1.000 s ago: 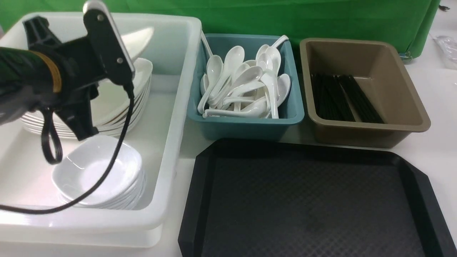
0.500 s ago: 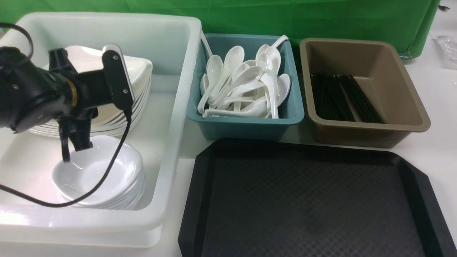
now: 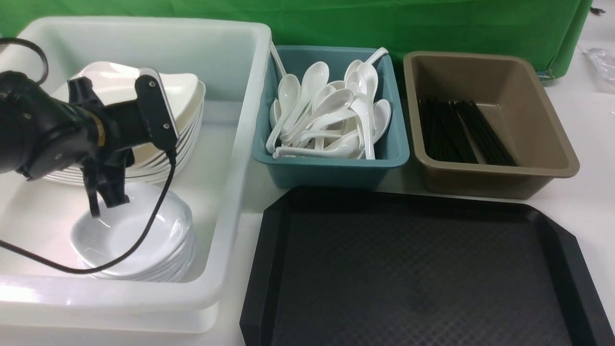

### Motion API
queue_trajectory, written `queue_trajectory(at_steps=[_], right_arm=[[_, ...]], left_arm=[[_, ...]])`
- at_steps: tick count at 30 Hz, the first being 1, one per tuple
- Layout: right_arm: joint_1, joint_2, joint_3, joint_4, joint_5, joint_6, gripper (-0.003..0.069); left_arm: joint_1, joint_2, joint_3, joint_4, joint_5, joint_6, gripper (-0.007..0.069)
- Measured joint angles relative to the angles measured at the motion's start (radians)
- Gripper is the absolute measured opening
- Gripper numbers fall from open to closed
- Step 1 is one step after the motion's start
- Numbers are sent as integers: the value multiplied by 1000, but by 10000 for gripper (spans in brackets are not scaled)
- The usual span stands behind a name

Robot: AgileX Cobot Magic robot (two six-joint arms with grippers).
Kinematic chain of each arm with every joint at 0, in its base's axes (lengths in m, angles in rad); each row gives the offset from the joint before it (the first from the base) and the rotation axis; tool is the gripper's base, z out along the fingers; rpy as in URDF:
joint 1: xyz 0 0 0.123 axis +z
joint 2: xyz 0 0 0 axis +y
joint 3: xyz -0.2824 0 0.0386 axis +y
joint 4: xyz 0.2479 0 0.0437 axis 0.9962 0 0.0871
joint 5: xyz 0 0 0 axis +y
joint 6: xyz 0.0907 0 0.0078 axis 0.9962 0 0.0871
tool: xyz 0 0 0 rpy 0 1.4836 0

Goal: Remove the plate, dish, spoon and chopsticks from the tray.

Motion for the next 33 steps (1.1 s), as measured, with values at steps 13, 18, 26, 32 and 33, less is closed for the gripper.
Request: queue_trajectory(at_steps=[13,18,26,32,33], right_arm=[[0,0,0,3,-60,-19,22],[0,0,0,4,-73,-19,27],[0,0,0,4,-56,-19,34],[0,0,0,11,-43,36,42],[0,0,0,12,-43,44,46]], left_arm=[[-23,-166,-1,-449,115,17,425],[-138,-405,0,-791,124,3,239],[-301,-801,219,-1037,15,9,8],[-342,-1041,506,-1096,-294,28,8],[-342,-1072,550,-1096,-356,29,9]])
